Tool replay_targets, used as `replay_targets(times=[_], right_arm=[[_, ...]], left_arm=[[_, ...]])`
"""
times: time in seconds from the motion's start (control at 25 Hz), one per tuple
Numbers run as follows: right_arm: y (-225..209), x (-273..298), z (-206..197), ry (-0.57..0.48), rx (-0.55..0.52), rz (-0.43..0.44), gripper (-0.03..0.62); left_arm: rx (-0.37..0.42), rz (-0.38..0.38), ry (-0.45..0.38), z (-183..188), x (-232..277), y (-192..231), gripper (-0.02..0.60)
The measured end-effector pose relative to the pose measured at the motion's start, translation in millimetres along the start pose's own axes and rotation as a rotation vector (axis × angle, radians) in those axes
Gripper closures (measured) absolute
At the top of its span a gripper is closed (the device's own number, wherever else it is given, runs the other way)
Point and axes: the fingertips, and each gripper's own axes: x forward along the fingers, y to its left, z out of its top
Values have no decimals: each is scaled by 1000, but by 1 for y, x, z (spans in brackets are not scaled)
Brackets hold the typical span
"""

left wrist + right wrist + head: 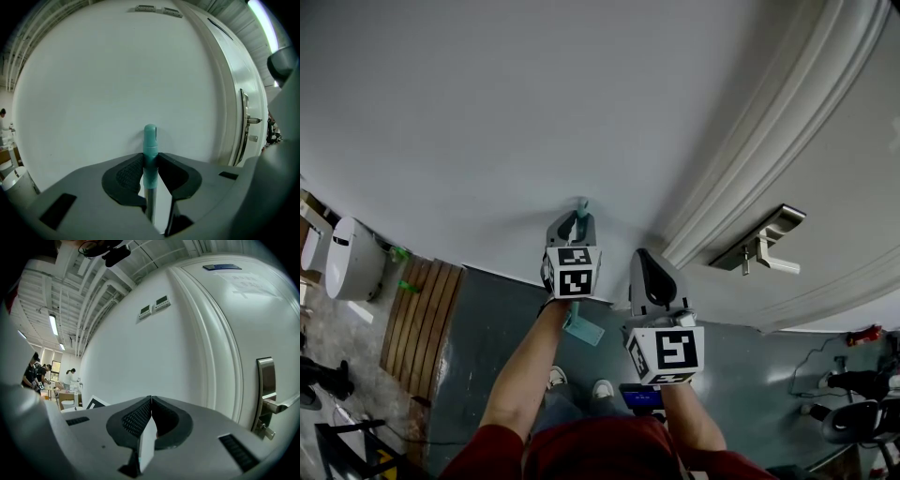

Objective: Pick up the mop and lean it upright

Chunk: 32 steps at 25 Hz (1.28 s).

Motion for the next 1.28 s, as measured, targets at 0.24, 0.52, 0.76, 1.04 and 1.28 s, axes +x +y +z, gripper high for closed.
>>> replay_targets(times=[0.24, 0.52, 0.76, 1.04, 1.28], right_arm=[[-1, 1, -1, -3, 7, -1, 577], [1, 0, -1, -7, 9, 4, 577], [6, -2, 1, -12, 11, 13, 577], [14, -7, 1, -14, 16, 28, 577], [13, -11, -3, -7, 20, 26, 577]], left_arm=[[3, 0, 4, -1, -1, 0, 469], [4, 5, -17, -4, -16, 0, 469], [1, 2, -39, -6, -41, -4, 469], [-6, 23, -76, -13, -75, -2, 469], [-1, 42, -115, -20, -106, -4, 469]])
